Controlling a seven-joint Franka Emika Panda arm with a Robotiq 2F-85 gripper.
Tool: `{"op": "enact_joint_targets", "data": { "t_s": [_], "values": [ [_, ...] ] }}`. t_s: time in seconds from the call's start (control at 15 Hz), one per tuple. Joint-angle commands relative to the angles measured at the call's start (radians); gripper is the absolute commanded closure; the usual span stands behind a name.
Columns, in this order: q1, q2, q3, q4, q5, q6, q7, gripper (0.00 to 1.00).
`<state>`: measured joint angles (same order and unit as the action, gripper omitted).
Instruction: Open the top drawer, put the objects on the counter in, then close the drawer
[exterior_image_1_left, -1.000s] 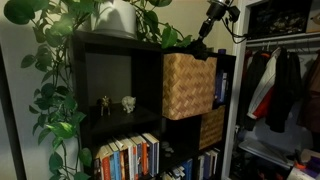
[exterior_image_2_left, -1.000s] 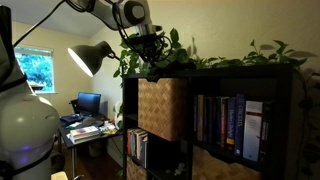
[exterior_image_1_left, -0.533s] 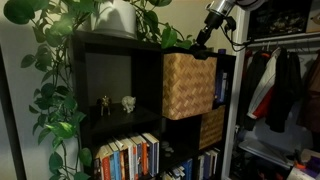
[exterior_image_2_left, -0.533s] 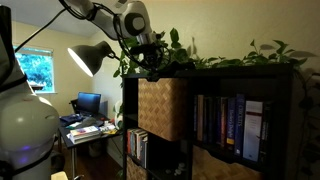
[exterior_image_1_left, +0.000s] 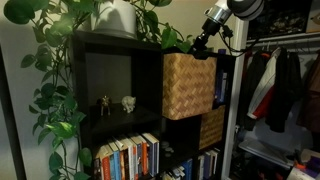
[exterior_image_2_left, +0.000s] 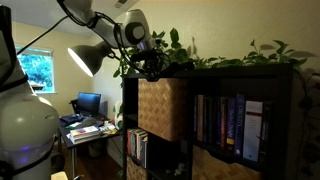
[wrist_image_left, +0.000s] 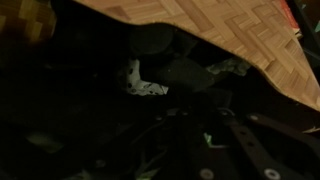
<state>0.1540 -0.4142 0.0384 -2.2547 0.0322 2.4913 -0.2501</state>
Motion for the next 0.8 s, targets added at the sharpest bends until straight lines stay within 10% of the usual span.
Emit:
{"op": "enact_joint_targets", "data": {
  "t_s": [0.0,0.47,0.73],
  "values": [
    [-0.039,-0.042,0.032,0.024,-0.065,-0.068,0.090,0.51],
    [-0.091,-0.057,0.032,0.111,-0.131,-0.101,0.178,0.06],
    [-0.144,-0.019,0.021,0.149,-0.160,-0.079,0.217,0.00]
  ]
}}
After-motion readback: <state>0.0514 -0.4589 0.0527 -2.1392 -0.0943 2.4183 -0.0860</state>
